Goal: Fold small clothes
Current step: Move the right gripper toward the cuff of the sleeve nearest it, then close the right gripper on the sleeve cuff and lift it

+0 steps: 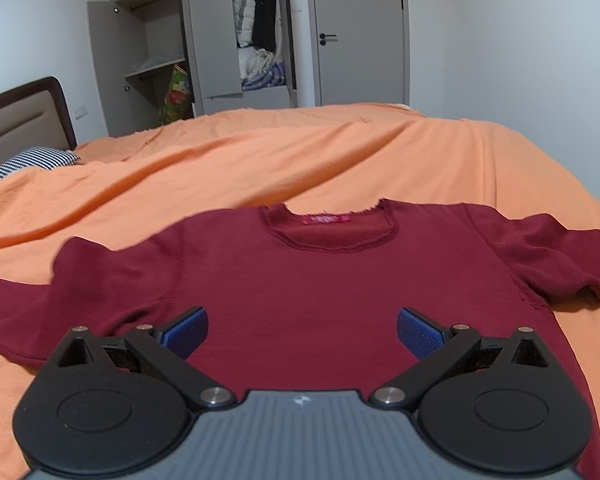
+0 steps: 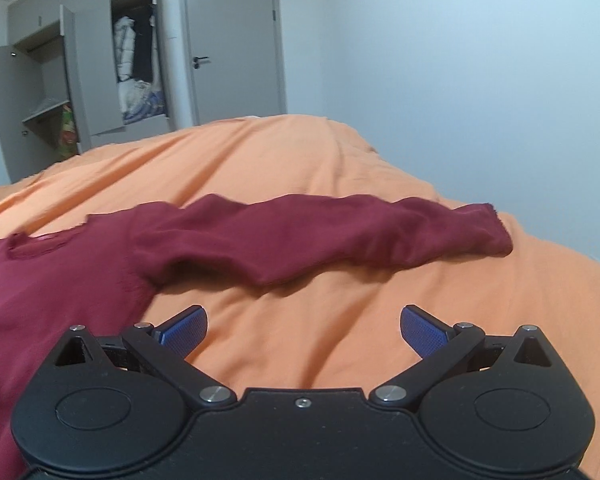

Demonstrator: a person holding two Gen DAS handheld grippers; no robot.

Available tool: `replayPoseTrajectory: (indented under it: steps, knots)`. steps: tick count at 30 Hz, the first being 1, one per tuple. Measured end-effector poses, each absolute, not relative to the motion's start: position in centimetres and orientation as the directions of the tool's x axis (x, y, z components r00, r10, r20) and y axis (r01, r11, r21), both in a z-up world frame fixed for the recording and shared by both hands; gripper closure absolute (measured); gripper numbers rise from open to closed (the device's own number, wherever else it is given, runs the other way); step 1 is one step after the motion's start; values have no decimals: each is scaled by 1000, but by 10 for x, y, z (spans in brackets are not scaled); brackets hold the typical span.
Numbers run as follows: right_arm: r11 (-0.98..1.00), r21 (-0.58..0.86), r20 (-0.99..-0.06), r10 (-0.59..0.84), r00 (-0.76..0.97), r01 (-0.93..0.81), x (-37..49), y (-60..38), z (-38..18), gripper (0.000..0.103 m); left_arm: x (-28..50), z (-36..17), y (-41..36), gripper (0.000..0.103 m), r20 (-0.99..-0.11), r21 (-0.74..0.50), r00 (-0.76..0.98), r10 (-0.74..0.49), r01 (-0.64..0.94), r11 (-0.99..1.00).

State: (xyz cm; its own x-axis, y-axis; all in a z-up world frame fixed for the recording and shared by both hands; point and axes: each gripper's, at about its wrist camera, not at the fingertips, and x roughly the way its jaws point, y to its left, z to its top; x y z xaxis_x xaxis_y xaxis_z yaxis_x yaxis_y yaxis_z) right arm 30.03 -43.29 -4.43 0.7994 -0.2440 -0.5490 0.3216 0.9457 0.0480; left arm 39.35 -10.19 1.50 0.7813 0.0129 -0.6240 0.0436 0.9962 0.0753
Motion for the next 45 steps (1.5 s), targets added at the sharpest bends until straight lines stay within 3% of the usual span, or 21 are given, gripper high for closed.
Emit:
replayPoseTrajectory:
  steps: [9,13,24,32,39,44,45]
  knots:
    - [896,-15,-564,-374,737,444,340,-478,-52,0,399,-12,-110,0,-586,-51,808,-56,32,998]
    - [876,-74,-551,-434,712,477,352,-490,-56,0,403,-25,-119,0,-606,-36,793,-62,50,998]
    - [855,-44,-559,-450,696,517,366,-512,-64,0,407,-44,-123,0,-641,-20,766,-50,48,999]
    - [810,115,-577,-416,702,575,362,-537,-67,1,408,-44,-124,0,-647,-17,761,-47,47,999]
    - [727,276,-537,-426,728,629,348,-562,-63,1,414,-28,-132,0,-668,47,745,1,41,998]
    - [635,357,-543,-456,706,685,349,-584,-66,8,413,-12,-133,0,-653,84,757,29,35,996]
    - [622,364,-541,-465,701,693,349,-587,-66,14,413,-9,-132,0,-653,83,757,29,34,996]
